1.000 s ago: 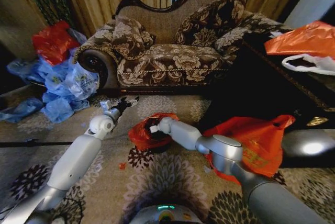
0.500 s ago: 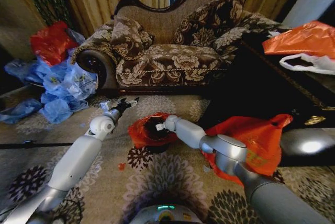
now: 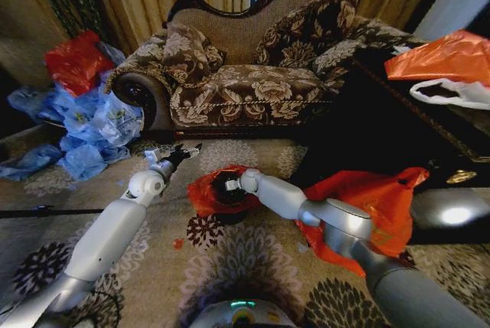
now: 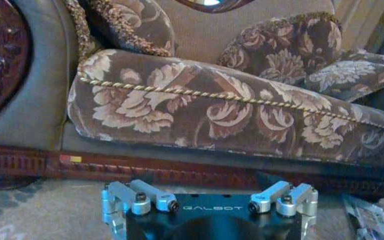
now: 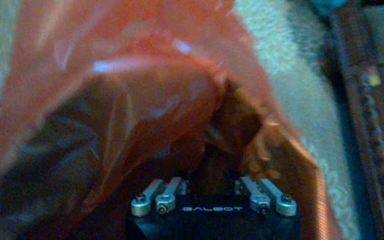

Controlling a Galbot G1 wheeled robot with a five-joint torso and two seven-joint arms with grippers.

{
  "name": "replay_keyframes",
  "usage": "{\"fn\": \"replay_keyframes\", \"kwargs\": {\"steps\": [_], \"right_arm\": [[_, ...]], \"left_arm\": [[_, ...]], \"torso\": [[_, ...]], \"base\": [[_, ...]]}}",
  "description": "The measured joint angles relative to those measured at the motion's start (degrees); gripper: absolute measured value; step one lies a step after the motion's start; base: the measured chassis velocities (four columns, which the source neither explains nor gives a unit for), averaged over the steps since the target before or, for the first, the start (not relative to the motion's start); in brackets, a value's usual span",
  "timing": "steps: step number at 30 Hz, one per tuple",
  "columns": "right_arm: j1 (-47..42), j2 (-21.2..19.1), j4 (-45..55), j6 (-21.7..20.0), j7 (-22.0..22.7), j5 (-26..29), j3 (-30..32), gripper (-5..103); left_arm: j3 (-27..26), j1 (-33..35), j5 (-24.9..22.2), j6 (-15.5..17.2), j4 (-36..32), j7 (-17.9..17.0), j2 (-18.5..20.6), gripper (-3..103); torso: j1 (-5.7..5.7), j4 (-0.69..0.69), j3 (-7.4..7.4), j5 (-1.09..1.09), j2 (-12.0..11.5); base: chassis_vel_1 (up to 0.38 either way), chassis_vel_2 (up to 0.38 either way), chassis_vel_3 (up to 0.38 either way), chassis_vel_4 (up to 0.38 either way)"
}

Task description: Place a garbage bag over the trash bin.

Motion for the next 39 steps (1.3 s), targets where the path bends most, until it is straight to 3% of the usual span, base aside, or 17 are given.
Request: {"fn": "replay_keyframes", "kwargs": {"steps": [2, 3, 5, 7, 8, 10, 14, 16, 17, 19, 21, 22, 25, 31, 33, 36, 39], "right_arm": [[-0.6, -5.2, 7.3, -2.3, 0.5, 2.9, 1.4, 47], [-0.6, -5.2, 7.3, -2.3, 0.5, 2.9, 1.4, 47], [-2.2, -11.4, 14.6, -3.4, 1.0, 5.4, 3.6, 59], [-2.9, -13.1, 17.0, -4.1, 1.3, 6.4, 4.5, 59], [-4.7, -16.7, 22.4, -6.0, 2.5, 9.8, 7.4, 69], [-5.7, -18.0, 24.8, -6.9, 3.4, 11.6, 9.2, 69], [-8.4, -22.4, 32.7, -8.2, 7.9, 18.4, 15.5, 85], [-10.3, -26.7, 39.6, -8.4, 15.7, 27.3, 20.3, 96], [-10.3, -26.7, 39.6, -8.4, 15.7, 27.3, 20.3, 96], [-12.1, -28.8, 43.4, -8.0, 22.4, 34.4, 24.1, 98], [-18.0, -29.4, 49.7, -5.2, 38.7, 46.6, 30.0, 100], [-18.0, -29.4, 49.7, -5.2, 38.7, 46.6, 30.0, 100], [-26.9, -28.3, 56.0, -2.1, 52.3, 55.6, 36.8, 100], [-39.1, -27.6, 59.6, 2.6, 55.1, 54.3, 47.8, 100], [-47.9, -26.1, 62.1, 3.3, 55.2, 50.9, 55.5, 100], [-56.2, -24.0, 65.6, 3.0, 55.3, 47.4, 62.8, 100], [-62.1, -21.7, 68.8, 2.8, 54.3, 45.0, 68.2, 100]], "left_arm": [[0.2, 0.2, -0.3, 0.1, -0.3, -0.1, 1.1, 100], [0.2, 0.2, -0.3, 0.1, -0.3, -0.1, 1.1, 100], [0.2, 1.1, -0.4, 0.4, -1.6, -0.3, 2.1, 100], [0.1, 1.5, -0.6, 0.6, -2.3, -0.4, 2.3, 100], [0.0, 2.1, -0.8, 0.9, -3.2, -0.7, 3.1, 100], [0.1, 2.3, -0.9, 1.0, -3.4, -0.8, 3.6, 100], [0.1, 2.6, -1.4, 1.5, -4.2, -1.5, 5.3, 100], [-0.4, 3.4, -2.6, 2.4, -5.5, -2.6, 7.6, 100], [-0.4, 3.4, -2.6, 2.4, -5.5, -2.6, 7.6, 100], [-0.7, 4.4, -3.0, 2.9, -6.7, -3.4, 9.1, 100], [-2.4, 6.8, -4.9, 4.9, -10.6, -6.9, 10.9, 100], [-2.4, 6.8, -4.9, 4.9, -10.6, -6.9, 10.9, 100], [-4.2, 9.4, -7.5, 6.9, -14.8, -10.6, 12.5, 100], [-7.7, 14.0, -8.6, 7.9, -18.6, -13.2, 13.6, 100], [-11.7, 19.4, -7.6, 7.9, -20.5, -13.4, 12.1, 100], [-17.1, 26.9, -5.2, 7.5, -22.8, -13.1, 8.9, 100], [-22.1, 32.8, -3.7, 7.1, -25.5, -12.6, 6.0, 100]], "torso": [[0.00, -0.01, 0.00, 0.01, 0.0], [0.00, -0.01, 0.00, 0.01, 0.0], [0.00, -0.04, 0.00, -0.01, 0.0], [0.00, -0.05, 0.00, 0.01, 0.0], [0.00, -0.05, 0.00, 0.02, 0.0], [0.00, -0.05, 0.00, 0.01, 0.0], [0.00, -0.01, 0.00, 0.01, 0.0], [0.00, -0.03, -0.01, 0.01, 0.0], [0.00, -0.03, -0.01, 0.01, 0.0], [-0.01, -0.04, -0.01, 0.01, 0.0], [0.00, -0.01, 0.00, 0.01, 0.0], [0.00, -0.01, 0.00, 0.01, 0.0], [-0.01, -0.02, -0.01, 0.02, 0.0], [0.00, -0.02, -0.01, 0.01, 0.0], [0.00, -0.04, -0.01, 0.05, 0.0], [-0.01, -0.04, -0.01, -0.06, 0.0], [-0.01, -0.03, -0.01, 0.02, 0.0]], "base": [[0.000, 0.000, 0.000, 0.000], [0.000, 0.000, 0.000, 0.000], [0.000, 0.000, 0.000, 0.000], [0.000, 0.000, 0.000, 0.000], [0.000, 0.000, 0.000, 0.000], [0.000, 0.000, 0.000, 0.000], [0.000, 0.000, 0.000, 0.000], [0.000, 0.000, 0.000, 0.000], [0.000, 0.000, 0.000, 0.000], [0.000, 0.000, 0.000, 0.000], [0.000, 0.000, 0.000, 0.000], [0.000, 0.000, 0.000, 0.000], [0.000, 0.000, 0.000, 0.000], [0.000, 0.000, 0.000, 0.000], [0.000, 0.000, 0.000, 0.000], [0.000, 0.000, 0.000, 0.000], [0.000, 0.000, 0.000, 0.000]]}}
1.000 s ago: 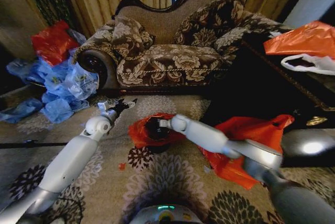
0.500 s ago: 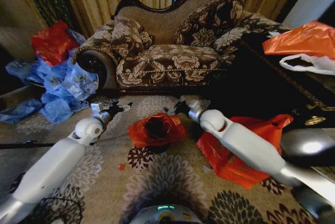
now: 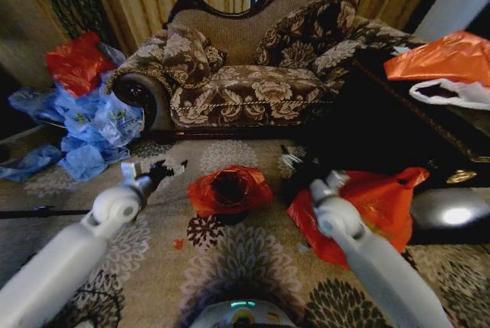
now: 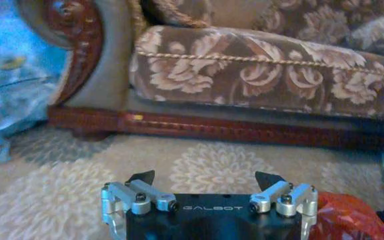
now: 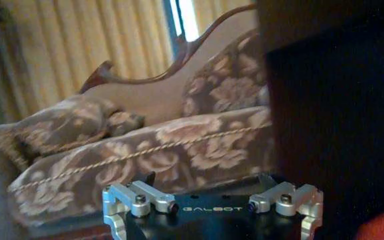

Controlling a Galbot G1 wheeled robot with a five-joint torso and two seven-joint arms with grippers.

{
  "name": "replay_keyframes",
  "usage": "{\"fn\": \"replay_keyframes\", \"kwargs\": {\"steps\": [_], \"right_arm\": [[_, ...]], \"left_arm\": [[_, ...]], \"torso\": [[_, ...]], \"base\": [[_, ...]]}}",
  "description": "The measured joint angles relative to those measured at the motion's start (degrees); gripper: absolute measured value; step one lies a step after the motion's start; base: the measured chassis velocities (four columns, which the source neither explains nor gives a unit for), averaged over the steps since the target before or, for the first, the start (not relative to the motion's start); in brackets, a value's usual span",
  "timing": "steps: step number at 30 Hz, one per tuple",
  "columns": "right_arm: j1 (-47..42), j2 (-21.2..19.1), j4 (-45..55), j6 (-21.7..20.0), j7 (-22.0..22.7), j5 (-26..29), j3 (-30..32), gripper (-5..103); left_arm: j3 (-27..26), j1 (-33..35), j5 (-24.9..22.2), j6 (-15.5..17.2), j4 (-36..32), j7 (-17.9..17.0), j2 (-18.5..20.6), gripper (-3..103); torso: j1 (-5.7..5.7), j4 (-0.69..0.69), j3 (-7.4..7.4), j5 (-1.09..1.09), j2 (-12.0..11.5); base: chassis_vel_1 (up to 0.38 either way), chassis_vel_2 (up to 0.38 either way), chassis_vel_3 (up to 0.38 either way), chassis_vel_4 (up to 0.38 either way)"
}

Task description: Place a garbage bag over the trash bin.

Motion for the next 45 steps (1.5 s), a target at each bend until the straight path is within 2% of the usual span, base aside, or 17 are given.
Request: {"fn": "replay_keyframes", "kwargs": {"steps": [2, 3, 4, 5, 8, 9, 10, 11, 13, 15, 16, 18, 19, 20, 23, 27, 45], "right_arm": [[-6.3, 2.4, 3.8, 0.3, -2.6, -3.1, 3.8, 100], [-8.3, 3.3, 4.9, 0.7, -4.1, -4.4, 4.6, 100], [-12.3, 5.4, 6.7, 1.4, -7.4, -7.3, 6.4, 100], [-12.3, 5.4, 6.7, 1.4, -7.4, -7.3, 6.4, 100], [-22.3, 10.8, 9.6, 4.7, -14.4, -15.0, 9.6, 100], [-22.3, 10.8, 9.6, 4.7, -14.4, -15.0, 9.6, 100], [-27.6, 13.4, 10.3, 7.9, -18.3, -20.1, 10.9, 100], [-27.6, 13.4, 10.3, 7.9, -18.3, -20.1, 10.9, 100], [-33.3, 16.4, 10.4, 11.9, -21.7, -26.0, 12.0, 100], [-38.1, 20.1, 10.4, 15.6, -22.8, -31.9, 12.3, 100], [-38.1, 20.1, 10.4, 15.6, -22.8, -31.9, 12.3, 100], [-41.4, 22.4, 11.0, 17.5, -22.8, -34.6, 12.2, 100], [-41.4, 22.4, 11.0, 17.5, -22.8, -34.6, 12.2, 100], [-42.6, 23.5, 11.9, 17.9, -22.5, -35.5, 12.0, 100], [-43.7, 25.8, 14.2, 17.6, -21.9, -36.6, 11.8, 100], [-43.7, 27.3, 15.8, 16.2, -21.8, -37.1, 11.6, 100], [-43.1, 27.2, 15.8, 15.6, -21.5, -36.8, 11.4, 100]], "left_arm": [[-5.2, 6.7, 2.0, -0.5, -4.3, 1.3, -3.6, 100], [-6.7, 8.7, 2.8, -0.7, -5.8, 1.9, -4.8, 100], [-9.0, 12.5, 4.1, -1.1, -8.8, 3.2, -7.5, 100], [-9.0, 12.5, 4.1, -1.1, -8.8, 3.2, -7.5, 100], [-12.3, 20.0, 8.1, -3.5, -14.2, 6.9, -13.4, 100], [-12.3, 20.0, 8.1, -3.5, -14.2, 6.9, -13.4, 100], [-12.7, 22.6, 11.2, -5.2, -16.0, 9.1, -15.8, 100], [-12.7, 22.6, 11.2, -5.2, -16.0, 9.1, -15.8, 100], [-12.7, 25.2, 15.2, -7.4, -18.3, 11.7, -19.5, 100], [-11.8, 27.4, 18.1, -9.4, -21.4, 13.5, -23.6, 100], [-11.8, 27.4, 18.1, -9.4, -21.4, 13.5, -23.6, 100], [-10.4, 30.2, 22.3, -11.8, -23.1, 15.4, -26.9, 100], [-10.4, 30.2, 22.3, -11.8, -23.1, 15.4, -26.9, 100], [-9.5, 31.8, 25.2, -13.7, -23.4, 16.6, -28.5, 100], [-9.0, 34.5, 28.8, -16.5, -23.4, 18.5, -30.9, 100], [-8.8, 36.4, 29.3, -17.2, -23.4, 19.2, -31.7, 100], [-8.7, 36.2, 29.0, -17.1, -23.0, 19.1, -31.4, 100]], "torso": [[-0.01, 0.00, -0.01, -0.05, 0.0], [-0.01, 0.01, 0.00, 0.01, 0.0], [0.00, 0.00, 0.00, -0.01, 0.0], [0.00, 0.00, 0.00, -0.01, 0.0], [-0.01, 0.01, -0.01, 0.00, 0.0], [-0.01, 0.01, -0.01, 0.00, 0.0], [-0.01, 0.00, -0.01, -0.02, 0.0], [-0.01, 0.00, -0.01, -0.02, 0.0], [-0.01, -0.01, 0.00, -0.03, 0.0], [0.00, 0.00, 0.00, 0.00, 0.0], [0.00, 0.00, 0.00, 0.00, 0.0], [0.00, -0.01, 0.00, 0.00, 0.0], [0.00, -0.01, 0.00, 0.00, 0.0], [0.00, 0.00, 0.00, -0.03, 0.0], [0.00, 0.00, 0.01, -0.03, 0.0], [0.01, 0.01, 0.01, -0.03, 0.0], [0.01, 0.00, 0.01, -0.02, 0.0]], "base": [[0.000, 0.000, 0.000, 0.000], [0.000, 0.000, 0.000, 0.000], [0.000, 0.000, 0.000, 0.000], [0.000, 0.000, 0.000, 0.000], [0.000, 0.000, 0.000, 0.000], [0.000, 0.000, 0.000, 0.000], [0.000, 0.000, 0.000, 0.000], [0.000, 0.000, 0.000, 0.000], [0.000, 0.000, 0.000, 0.000], [0.000, 0.000, 0.000, 0.000], [0.000, 0.000, 0.000, 0.000], [0.000, 0.000, 0.000, 0.000], [0.000, 0.000, 0.000, 0.000], [0.000, 0.000, 0.000, 0.000], [0.000, 0.000, 0.000, 0.000], [0.000, 0.000, 0.000, 0.000], [0.000, 0.000, 0.000, 0.000]]}}
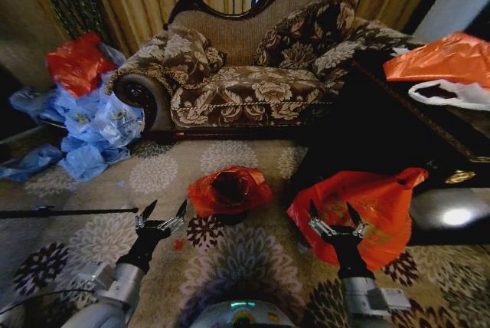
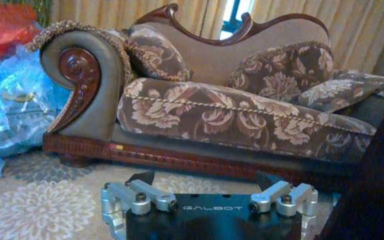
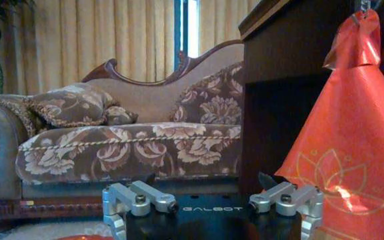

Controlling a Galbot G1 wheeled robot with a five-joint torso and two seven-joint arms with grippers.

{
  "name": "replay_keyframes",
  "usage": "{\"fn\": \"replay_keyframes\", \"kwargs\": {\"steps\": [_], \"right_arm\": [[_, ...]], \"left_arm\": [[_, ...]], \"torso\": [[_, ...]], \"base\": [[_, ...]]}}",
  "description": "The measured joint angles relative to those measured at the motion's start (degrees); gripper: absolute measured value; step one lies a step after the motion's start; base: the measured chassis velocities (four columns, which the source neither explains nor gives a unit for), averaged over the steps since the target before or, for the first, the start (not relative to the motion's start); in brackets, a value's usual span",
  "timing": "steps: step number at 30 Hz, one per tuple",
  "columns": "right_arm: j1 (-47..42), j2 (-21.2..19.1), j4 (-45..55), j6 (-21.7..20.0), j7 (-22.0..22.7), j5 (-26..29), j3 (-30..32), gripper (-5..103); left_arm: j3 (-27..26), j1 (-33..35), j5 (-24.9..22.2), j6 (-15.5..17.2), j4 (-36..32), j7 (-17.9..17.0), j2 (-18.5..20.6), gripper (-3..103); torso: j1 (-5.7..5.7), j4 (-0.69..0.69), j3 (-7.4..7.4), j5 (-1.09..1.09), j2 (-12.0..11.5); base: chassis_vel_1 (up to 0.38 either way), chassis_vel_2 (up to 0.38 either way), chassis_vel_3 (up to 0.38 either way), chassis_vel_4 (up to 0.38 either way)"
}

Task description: Place a garbage bag over the trash bin.

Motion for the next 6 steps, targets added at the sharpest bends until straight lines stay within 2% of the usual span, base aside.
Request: {"fn": "replay_keyframes", "kwargs": {"steps": [6], "right_arm": [[0.1, 0.0, -0.1, 0.0, 0.0, 0.1, 0.0, 100]], "left_arm": [[0.0, -0.1, -0.1, 0.1, 0.0, -0.1, 0.1, 100]], "torso": [[0.00, 0.00, 0.00, 0.00, 0.0]], "base": [[0.000, 0.000, 0.000, 0.000]]}}
